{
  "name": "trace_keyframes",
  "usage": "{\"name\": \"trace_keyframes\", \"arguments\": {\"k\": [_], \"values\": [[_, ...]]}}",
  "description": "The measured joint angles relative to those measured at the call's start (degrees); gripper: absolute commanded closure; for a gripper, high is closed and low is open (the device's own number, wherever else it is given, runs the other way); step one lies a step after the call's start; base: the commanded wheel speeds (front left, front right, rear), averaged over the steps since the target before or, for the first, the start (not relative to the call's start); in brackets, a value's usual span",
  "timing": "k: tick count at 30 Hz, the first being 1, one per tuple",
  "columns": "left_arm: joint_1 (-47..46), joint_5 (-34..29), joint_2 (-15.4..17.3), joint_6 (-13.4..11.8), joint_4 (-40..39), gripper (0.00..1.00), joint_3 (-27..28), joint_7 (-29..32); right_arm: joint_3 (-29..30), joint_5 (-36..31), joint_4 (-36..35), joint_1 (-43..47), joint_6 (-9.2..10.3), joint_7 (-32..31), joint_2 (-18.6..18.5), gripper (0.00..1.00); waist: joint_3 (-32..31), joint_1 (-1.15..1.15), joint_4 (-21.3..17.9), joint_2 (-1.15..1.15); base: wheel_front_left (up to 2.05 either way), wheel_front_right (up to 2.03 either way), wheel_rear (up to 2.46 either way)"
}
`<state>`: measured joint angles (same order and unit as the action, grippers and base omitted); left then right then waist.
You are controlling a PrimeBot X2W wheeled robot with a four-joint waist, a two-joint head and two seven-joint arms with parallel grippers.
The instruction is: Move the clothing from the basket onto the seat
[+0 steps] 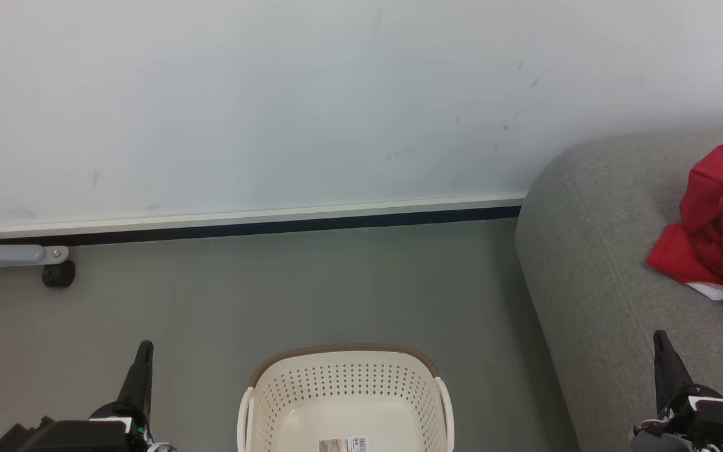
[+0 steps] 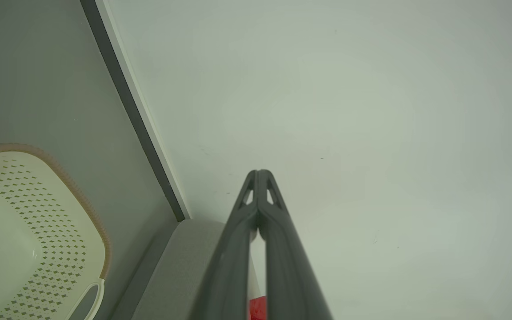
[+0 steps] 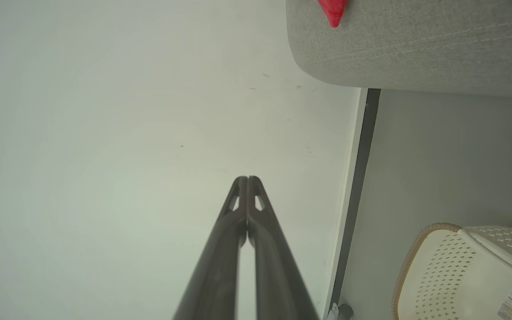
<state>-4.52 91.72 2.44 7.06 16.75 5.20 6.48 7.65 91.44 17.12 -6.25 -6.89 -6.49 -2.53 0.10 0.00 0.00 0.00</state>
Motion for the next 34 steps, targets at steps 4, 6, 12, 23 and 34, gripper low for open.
{"name": "trace_keyframes", "arguments": {"k": [4, 6, 12, 23, 34], "values": [[0.0, 0.0, 0.0, 0.0, 0.0, 1.0, 0.0, 0.0, 0.0, 0.0, 0.0, 0.0, 0.0, 0.0, 0.0, 1.0, 0.0, 0.0, 0.0, 0.0, 0.0, 0.0, 0.0], [0.0, 0.0, 0.0, 0.0, 0.0, 1.0, 0.0, 0.0, 0.0, 0.0, 0.0, 0.0, 0.0, 0.0, 0.0, 1.0, 0.0, 0.0, 0.0, 0.0, 0.0, 0.0, 0.0], [0.0, 0.0, 0.0, 0.0, 0.0, 1.0, 0.0, 0.0, 0.0, 0.0, 0.0, 0.0, 0.0, 0.0, 0.0, 1.0, 0.0, 0.0, 0.0, 0.0, 0.0, 0.0, 0.0], [0.0, 0.0, 0.0, 0.0, 0.0, 1.0, 0.0, 0.0, 0.0, 0.0, 0.0, 0.0, -0.01, 0.0, 0.0, 1.0, 0.0, 0.0, 0.0, 0.0, 0.0, 0.0, 0.0], [0.0, 0.0, 0.0, 0.0, 0.0, 1.0, 0.0, 0.0, 0.0, 0.0, 0.0, 0.0, -0.01, 0.0, 0.0, 1.0, 0.0, 0.0, 0.0, 0.0, 0.0, 0.0, 0.0]]}}
